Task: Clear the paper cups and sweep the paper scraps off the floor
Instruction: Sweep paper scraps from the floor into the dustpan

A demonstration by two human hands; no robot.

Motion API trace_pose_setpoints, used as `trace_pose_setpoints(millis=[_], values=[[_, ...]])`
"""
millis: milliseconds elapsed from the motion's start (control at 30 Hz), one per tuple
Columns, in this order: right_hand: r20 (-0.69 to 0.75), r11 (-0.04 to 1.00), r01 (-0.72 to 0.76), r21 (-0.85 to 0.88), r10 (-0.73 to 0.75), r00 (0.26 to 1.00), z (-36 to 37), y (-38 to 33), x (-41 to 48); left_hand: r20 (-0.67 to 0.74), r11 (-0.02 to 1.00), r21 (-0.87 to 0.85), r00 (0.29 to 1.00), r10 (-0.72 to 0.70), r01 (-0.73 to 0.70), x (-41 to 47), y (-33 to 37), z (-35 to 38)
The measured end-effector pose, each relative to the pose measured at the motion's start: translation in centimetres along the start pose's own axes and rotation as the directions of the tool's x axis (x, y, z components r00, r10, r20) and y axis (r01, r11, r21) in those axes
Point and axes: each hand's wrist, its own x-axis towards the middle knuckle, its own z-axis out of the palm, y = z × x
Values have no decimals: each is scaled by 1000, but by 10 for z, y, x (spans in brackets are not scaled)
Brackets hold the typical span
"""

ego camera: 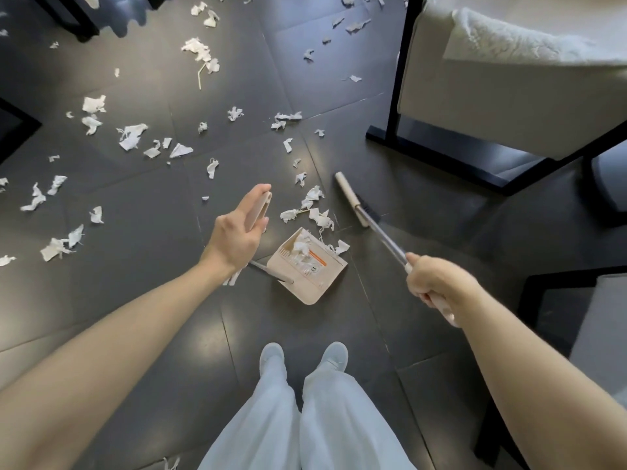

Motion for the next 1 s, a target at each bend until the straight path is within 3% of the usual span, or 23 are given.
trace_pose_setpoints(millis=[300,567,767,867,1000], values=[[326,925,-91,369,-37,945,34,29,-71,28,998,-62,1000,1,0,3,6,8],[189,943,-21,331,-44,981,28,28,-96,-85,998,-24,995,-60,58,-26,-5,-10],[114,880,-14,474,-46,992,1,-10,-80,-162,991,-77,979,-121,110,-32,-22,-35],[50,925,28,379,-51,997,-9,-47,-59,-196,986,-104,969,-152,134,-28,-34,-40],[-61,994,91,61,-87,994,-13,-104,-24,-217,985,-100,963,-160,141,-6,-48,-51]])
